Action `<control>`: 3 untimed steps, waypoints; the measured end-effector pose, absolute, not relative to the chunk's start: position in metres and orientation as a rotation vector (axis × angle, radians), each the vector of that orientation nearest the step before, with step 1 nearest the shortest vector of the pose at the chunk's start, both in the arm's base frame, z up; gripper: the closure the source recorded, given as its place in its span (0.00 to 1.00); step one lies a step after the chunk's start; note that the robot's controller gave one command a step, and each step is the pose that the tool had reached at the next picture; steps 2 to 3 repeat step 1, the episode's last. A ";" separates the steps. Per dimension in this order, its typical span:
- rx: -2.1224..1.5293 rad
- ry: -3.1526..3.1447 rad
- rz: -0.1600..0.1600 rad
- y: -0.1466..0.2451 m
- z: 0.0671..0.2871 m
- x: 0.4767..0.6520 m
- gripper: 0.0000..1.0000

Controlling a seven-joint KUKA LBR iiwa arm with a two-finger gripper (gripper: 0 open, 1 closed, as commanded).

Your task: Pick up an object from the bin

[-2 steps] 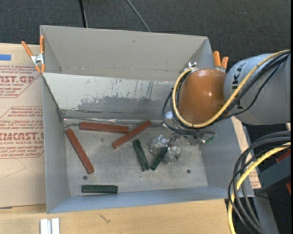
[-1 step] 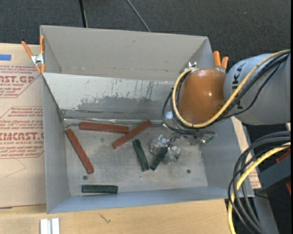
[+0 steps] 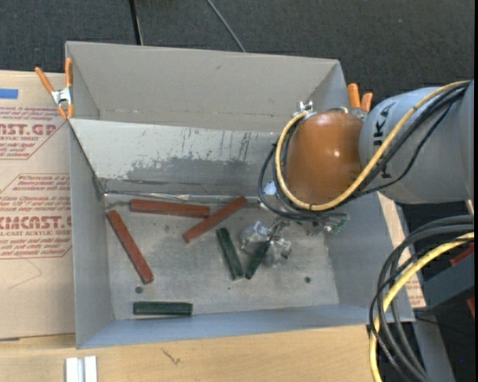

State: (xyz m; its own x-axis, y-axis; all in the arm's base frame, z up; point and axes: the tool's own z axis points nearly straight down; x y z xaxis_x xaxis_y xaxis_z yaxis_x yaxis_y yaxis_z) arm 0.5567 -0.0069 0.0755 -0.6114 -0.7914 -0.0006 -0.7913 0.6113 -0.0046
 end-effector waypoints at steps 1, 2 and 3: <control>-1.149 2.917 -0.003 -0.035 0.241 0.532 1.00; -1.149 2.917 -0.003 -0.035 0.241 0.532 1.00; -1.149 2.917 -0.003 -0.035 0.241 0.532 1.00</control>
Offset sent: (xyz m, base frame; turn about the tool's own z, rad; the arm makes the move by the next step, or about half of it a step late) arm 0.0000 0.0000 0.0000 0.0000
